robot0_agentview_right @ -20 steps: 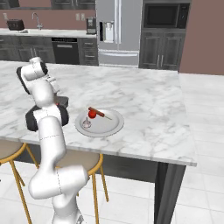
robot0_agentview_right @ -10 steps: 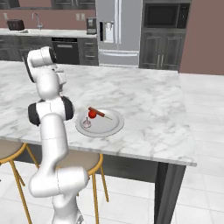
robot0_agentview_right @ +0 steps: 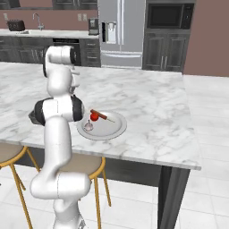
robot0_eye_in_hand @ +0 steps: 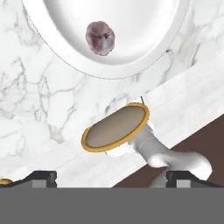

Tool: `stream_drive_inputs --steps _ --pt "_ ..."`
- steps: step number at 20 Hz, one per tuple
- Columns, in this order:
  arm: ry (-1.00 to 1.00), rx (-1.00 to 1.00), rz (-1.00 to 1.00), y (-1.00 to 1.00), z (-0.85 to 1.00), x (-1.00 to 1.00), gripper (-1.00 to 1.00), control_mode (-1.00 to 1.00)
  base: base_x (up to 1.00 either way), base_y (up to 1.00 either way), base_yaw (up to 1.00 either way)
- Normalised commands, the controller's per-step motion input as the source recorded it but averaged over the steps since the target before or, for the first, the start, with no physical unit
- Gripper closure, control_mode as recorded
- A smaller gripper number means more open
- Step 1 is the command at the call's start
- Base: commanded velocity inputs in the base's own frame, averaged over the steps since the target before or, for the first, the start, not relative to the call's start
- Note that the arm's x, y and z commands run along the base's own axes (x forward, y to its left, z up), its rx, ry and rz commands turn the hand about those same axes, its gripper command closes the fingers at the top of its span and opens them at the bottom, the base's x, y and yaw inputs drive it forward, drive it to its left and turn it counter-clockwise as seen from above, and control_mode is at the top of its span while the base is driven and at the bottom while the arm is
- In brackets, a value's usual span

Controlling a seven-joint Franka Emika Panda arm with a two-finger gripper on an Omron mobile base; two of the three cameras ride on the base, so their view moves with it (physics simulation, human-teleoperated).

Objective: Place one cooked food and one vegetable from the large plate to each tupperware container.

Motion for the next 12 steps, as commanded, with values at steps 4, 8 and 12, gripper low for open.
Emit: stream_drive_inputs --steps 4,8,12 --pt "-0.34 0.21 0.0 -0.38 -0.56 -0.16 -1.0 -1.0 0.0 0.0 0.0" --pt "-0.45 0.16 0.12 -0.29 -0.14 -0.09 -1.0 -1.0 0.0 0.0 0.0" --pt "-0.48 0.06 0.18 -0.11 -0.21 0.01 -1.0 -1.0 0.0 0.0 0.0"
